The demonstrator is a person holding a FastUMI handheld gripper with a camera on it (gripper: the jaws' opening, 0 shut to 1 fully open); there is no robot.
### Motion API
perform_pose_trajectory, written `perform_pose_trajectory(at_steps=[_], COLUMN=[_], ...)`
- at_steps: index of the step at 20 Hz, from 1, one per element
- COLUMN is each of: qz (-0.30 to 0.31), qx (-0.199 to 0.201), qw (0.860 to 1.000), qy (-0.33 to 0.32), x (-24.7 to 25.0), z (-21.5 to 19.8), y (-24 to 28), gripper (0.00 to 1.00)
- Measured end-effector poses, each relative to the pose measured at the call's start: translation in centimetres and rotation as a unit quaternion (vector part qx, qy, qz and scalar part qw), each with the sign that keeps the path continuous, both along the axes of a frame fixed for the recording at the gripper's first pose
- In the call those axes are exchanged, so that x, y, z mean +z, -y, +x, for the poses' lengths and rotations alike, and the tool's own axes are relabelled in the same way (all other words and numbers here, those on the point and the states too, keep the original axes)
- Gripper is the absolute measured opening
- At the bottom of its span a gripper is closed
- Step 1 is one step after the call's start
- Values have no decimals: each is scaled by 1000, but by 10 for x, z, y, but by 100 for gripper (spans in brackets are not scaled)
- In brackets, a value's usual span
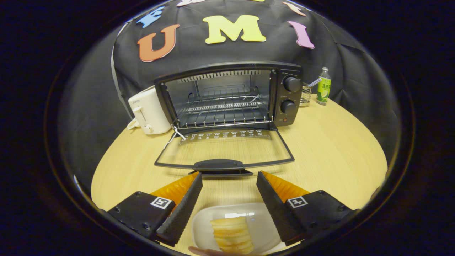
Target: Open the toaster oven, put the food inside, and close the toaster oven door.
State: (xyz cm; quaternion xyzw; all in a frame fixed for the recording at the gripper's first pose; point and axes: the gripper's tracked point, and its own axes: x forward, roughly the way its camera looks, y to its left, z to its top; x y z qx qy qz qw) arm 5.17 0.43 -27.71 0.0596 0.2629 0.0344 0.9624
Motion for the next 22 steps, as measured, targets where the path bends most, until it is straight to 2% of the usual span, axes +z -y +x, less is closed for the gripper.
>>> perform_pose_trajectory(at_steps=[6,11,14,17,21,22], qz=[-47,-104,-125,-111,-72,-61], qx=[-3,-7,25,2,-3,-5], qw=[995,989,988,993,997,998], qy=[91,104,88,50,-12,-4], x=[14,-1,-21,-43,-70,-68], z=[-66,-103,-111,-109,-106,-103], y=[17,19,5,15,18,16], gripper=[100,100,100,100,100,100])
